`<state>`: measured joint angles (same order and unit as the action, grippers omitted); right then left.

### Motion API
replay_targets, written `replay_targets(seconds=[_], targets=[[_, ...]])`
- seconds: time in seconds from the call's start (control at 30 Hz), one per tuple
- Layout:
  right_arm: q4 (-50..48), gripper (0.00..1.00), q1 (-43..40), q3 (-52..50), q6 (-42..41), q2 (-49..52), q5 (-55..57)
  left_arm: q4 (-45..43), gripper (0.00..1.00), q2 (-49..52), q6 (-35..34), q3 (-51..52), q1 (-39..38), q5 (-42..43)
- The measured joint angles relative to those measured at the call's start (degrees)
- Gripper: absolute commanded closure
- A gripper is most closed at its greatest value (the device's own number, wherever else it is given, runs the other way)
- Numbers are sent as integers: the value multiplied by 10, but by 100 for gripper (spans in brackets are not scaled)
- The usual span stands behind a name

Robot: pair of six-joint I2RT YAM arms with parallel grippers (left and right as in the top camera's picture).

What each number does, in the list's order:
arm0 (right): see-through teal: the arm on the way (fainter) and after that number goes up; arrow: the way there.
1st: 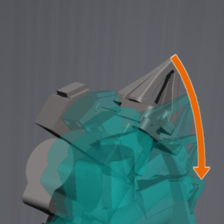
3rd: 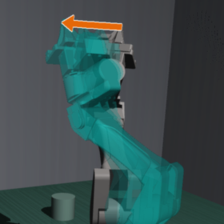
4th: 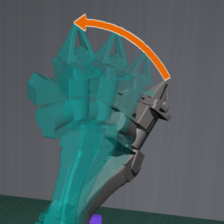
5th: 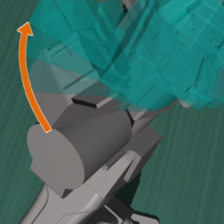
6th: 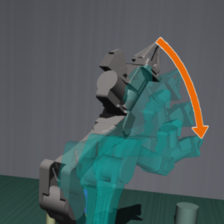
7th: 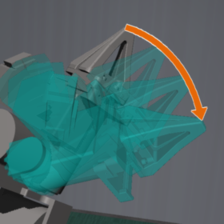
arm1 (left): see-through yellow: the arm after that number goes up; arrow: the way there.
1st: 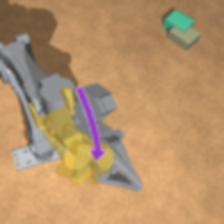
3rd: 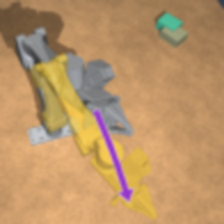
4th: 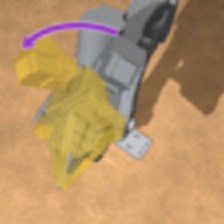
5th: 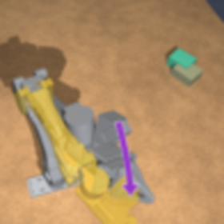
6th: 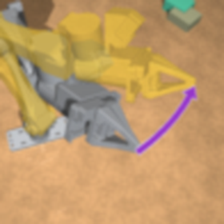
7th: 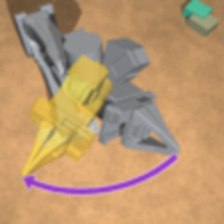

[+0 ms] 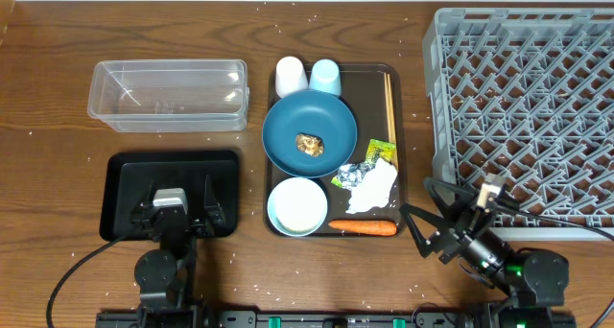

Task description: Sort waste into correct bins and load items into the dishwasher rack

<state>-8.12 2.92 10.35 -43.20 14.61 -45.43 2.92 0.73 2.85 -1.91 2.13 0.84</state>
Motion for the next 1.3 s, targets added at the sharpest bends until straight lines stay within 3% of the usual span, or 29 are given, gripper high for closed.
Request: replay_targets(seconds=[0.27,0.57,0.83,1.1,1.3], targets=[[6,1,0,6,46,4,2,0,2,0,0,0,0,0],[94,1,-52,66,112,4,76,0,2,0,0,0,0,0],[173,1,-70,84,202,4,259,0,2,0,0,0,0,0],[234,1,-70,84,222,5,518,0,2,0,0,0,0,-2],[269,1,-70,84,227,5,625,0,2,0,0,0,0,-2]])
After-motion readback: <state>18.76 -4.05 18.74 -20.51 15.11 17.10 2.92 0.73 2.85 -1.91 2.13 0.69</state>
